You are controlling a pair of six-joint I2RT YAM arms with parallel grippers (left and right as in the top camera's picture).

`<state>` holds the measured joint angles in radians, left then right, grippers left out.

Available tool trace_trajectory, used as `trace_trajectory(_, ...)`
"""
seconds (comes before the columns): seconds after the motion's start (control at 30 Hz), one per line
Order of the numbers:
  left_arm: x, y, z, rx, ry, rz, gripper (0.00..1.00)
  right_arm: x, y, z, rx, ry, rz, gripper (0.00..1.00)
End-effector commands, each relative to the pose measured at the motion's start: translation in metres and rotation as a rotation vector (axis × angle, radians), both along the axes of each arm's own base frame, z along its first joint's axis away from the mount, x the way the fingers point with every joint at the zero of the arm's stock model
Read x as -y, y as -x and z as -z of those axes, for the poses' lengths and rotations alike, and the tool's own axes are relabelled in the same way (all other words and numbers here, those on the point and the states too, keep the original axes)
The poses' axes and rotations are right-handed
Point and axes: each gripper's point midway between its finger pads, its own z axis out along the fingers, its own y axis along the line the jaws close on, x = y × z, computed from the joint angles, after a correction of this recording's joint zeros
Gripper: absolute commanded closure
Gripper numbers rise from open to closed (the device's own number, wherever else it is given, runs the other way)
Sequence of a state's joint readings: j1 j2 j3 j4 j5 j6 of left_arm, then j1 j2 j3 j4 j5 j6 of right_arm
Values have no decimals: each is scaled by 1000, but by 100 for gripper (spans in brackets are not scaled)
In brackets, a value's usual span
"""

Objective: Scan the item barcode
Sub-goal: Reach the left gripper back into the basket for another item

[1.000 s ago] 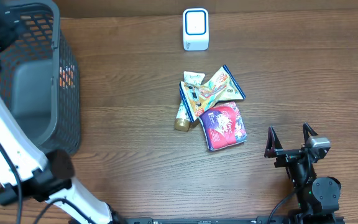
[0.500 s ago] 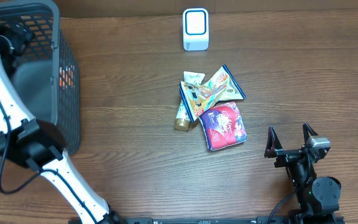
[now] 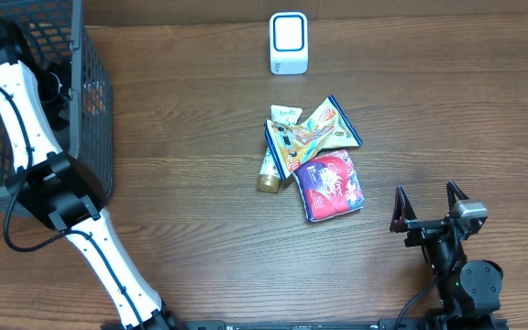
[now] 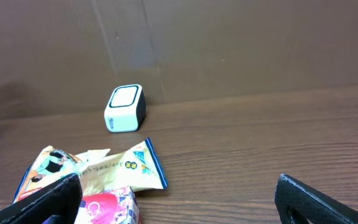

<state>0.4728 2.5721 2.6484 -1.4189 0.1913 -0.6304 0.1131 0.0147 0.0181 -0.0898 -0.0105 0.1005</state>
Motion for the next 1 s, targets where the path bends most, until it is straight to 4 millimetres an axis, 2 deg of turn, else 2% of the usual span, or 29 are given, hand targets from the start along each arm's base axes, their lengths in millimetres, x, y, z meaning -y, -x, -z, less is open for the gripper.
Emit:
trace_trajectory(0.0, 7, 4, 4, -35, 10, -5, 0, 0, 0, 1, 5, -1, 4, 0)
trace_trajectory(0.1, 3, 17, 7, -97, -19, -15, 0, 0, 0, 1, 5, -1, 4, 0)
trace_trajectory(0.27, 1, 27, 9, -138, -39, -6, 0, 0, 0, 1, 5, -1, 4, 0)
trace_trajectory(0.37, 2, 31, 5, -147, -34, -5, 4, 0, 0, 1, 5, -1, 4, 0)
trace_trajectory(0.6, 12, 63, -22, -216, -1, -13, 2, 0, 0, 1, 5, -1, 4, 0)
trace_trajectory(0.73, 14, 64, -37, -182, -6, 29, 2, 0, 0, 1, 5, -1, 4, 0)
trace_trajectory(0.97, 16, 70, -95, -69, -76, 44, 1, 0, 0, 1, 5, -1, 4, 0)
